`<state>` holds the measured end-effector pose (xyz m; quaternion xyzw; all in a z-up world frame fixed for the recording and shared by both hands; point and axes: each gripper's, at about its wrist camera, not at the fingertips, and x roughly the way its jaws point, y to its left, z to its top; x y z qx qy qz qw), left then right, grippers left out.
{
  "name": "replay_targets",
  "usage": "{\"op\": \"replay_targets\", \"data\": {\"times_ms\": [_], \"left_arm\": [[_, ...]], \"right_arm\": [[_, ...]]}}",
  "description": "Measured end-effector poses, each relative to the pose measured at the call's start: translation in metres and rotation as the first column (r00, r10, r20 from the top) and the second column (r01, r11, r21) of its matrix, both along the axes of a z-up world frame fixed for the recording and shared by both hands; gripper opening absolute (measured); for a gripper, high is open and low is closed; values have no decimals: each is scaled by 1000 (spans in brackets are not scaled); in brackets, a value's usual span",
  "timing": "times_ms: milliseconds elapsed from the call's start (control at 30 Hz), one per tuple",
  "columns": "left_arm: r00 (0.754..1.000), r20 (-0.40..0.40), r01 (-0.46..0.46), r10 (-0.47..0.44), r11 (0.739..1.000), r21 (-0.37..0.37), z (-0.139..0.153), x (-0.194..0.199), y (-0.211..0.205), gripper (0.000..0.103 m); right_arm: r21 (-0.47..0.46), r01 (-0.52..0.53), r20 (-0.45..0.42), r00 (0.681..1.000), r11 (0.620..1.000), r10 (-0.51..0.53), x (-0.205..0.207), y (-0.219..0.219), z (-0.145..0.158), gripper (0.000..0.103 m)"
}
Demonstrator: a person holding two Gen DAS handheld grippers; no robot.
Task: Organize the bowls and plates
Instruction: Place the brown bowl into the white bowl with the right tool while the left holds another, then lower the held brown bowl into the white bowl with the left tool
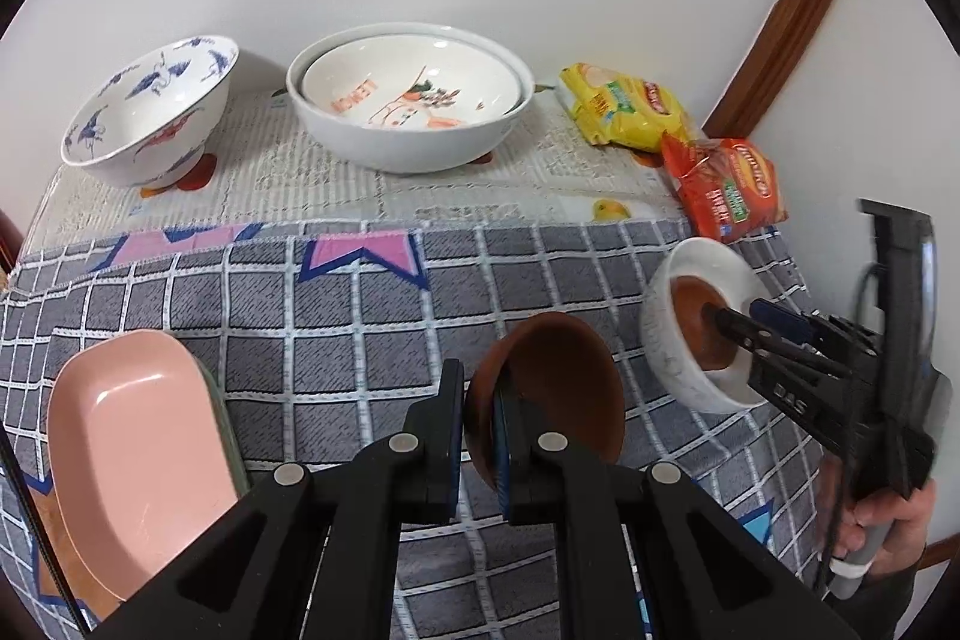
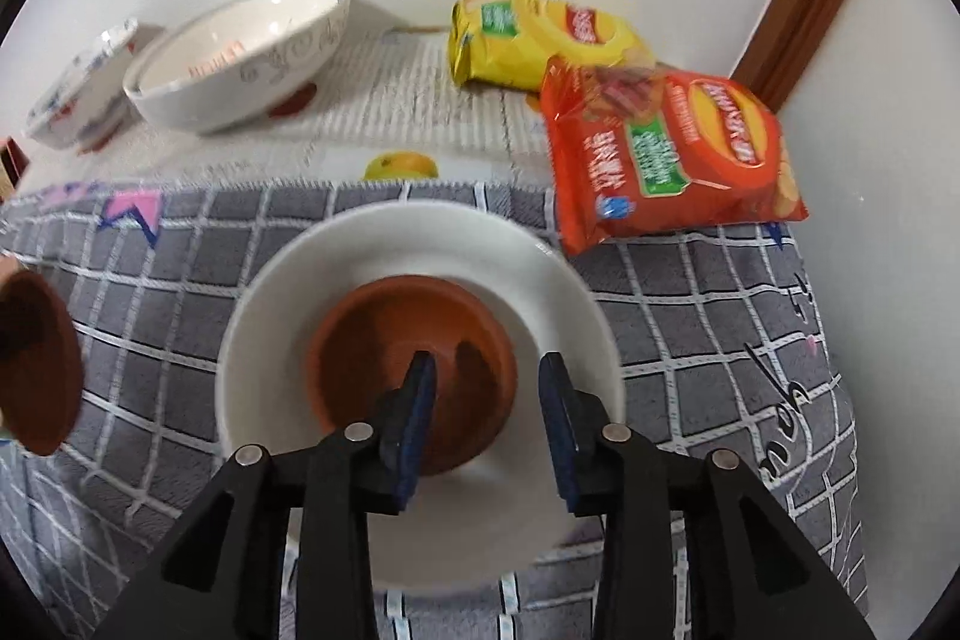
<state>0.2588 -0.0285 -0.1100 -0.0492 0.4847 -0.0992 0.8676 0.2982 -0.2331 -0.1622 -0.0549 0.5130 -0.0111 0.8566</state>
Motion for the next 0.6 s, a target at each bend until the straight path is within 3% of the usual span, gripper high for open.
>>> {"op": "replay_targets", "data": {"times_ms": [300, 600], "left_arm": [[998, 41, 41, -40, 999, -32, 18, -1, -45, 9], [997, 22, 76, -75, 996, -47, 7, 15, -95, 9]], "right_arm": [[128, 42, 152, 986, 991, -62, -54, -44, 56, 39], [155, 113, 186, 972, 981, -141, -93, -90, 63, 39]]}}
